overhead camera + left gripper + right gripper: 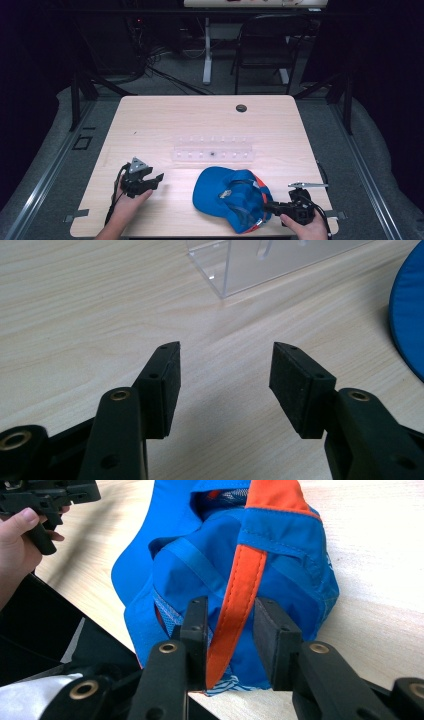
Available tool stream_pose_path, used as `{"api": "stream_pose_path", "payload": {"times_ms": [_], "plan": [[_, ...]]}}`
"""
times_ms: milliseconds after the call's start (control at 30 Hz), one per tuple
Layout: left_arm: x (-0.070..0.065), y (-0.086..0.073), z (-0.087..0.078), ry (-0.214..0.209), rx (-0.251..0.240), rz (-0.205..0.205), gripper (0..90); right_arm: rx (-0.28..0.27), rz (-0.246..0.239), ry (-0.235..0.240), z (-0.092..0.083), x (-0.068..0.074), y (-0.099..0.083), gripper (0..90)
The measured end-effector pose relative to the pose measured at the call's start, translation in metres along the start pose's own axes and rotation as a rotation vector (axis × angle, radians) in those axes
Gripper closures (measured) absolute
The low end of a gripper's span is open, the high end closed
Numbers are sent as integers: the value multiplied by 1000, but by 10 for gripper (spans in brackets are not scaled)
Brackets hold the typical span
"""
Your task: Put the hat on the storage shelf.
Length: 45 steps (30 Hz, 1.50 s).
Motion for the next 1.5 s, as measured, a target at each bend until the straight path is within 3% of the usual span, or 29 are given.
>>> {"api": "stream_pose_path", "payload": {"times_ms": [567,800,900,1133,1500], "plan": [[-2,0,1,1,6,7,466,-26,20,8,-3,-2,6,790],[-1,0,1,3,0,10,466,-27,35,25,-4,-4,8,728],[-1,0,1,6,-2,12,466,-23,47,28,-1,-6,4,651],[-1,0,1,6,-2,12,466,0,53,62,6,-8,-2,621],[-1,0,1,8,-2,13,466,-17,56,87,2,-5,2,721]]}}
Point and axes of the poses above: each handheld gripper's, and its own axes: z roughly forward along the jaws, y roughly out of its top, x roughly to its left, the point moved 2 cm from there along z, roughly forward along the jaws, and after that the axes turned 3 degrees about -z, right-handed, at the moved point
